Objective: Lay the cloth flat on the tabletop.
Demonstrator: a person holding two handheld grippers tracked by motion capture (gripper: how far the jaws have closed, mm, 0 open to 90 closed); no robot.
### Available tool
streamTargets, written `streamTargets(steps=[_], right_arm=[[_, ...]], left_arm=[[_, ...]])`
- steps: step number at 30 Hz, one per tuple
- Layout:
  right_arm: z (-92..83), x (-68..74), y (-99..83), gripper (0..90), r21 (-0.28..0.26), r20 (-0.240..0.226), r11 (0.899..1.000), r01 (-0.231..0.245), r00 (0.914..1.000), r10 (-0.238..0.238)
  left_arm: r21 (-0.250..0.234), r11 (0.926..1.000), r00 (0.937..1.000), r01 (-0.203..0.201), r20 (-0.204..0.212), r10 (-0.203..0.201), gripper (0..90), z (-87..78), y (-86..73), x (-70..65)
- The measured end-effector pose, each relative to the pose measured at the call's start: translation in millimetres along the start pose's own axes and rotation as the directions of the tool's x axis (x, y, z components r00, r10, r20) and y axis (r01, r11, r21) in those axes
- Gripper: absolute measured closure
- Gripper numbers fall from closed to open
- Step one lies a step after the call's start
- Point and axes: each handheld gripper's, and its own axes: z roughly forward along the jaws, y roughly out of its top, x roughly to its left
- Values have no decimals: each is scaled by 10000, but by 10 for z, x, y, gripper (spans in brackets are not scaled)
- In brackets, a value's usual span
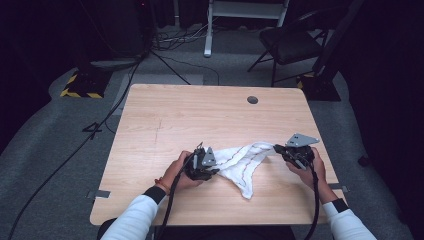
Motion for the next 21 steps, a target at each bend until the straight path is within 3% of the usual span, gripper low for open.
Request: streamTargets(steps=[4, 5, 7, 11, 13, 14, 17, 18, 19, 21], right_arm=[[-8, -1, 4, 882, -51, 37, 10000, 58, 10000, -58], [-16, 0, 7, 882, -86, 42, 9999, 78, 10000, -78], [-33, 6, 15, 883, -166, 63, 9998, 134, 9999, -133], [-88, 21, 46, 884, -403, 13, 9989, 226, 9997, -226], [-112, 21, 58, 884, -524, -100, 9985, 161, 9998, -166], [-173, 28, 91, 884, -748, -113, 9970, 189, 9997, -198], [-236, 37, 123, 885, -1007, -152, 9947, 188, 9997, -204], [-306, 48, 159, 885, -1223, -142, 9923, 192, 9997, -211], [-306, 48, 159, 885, -1223, -142, 9923, 192, 9997, -211], [-436, 61, 233, 886, -1596, -118, 9868, 272, 9995, -294]], left_arm=[[-545, 9983, 9997, 207, 159, -199, 725, -108, 8, 55], [-918, 9950, 9992, 382, 189, -366, 743, -194, 17, 89], [-1035, 9939, 9993, 369, 107, -360, 761, -223, 25, 96], [-1741, 9835, 9986, 501, -67, -521, 777, -369, 57, 118], [-1846, 9815, 9984, 504, -152, -542, 778, -401, 67, 119], [-2170, 9742, 9974, 624, -222, -688, 779, -464, 82, 124], [-2323, 9710, 9968, 569, -422, -685, 779, -528, 93, 125], [-2571, 9645, 9960, 605, -477, -751, 782, -599, 105, 130], [-2571, 9645, 9960, 605, -477, -751, 783, -599, 105, 130], [-2904, 9550, 9954, 597, -546, -788, 785, -718, 137, 123]])
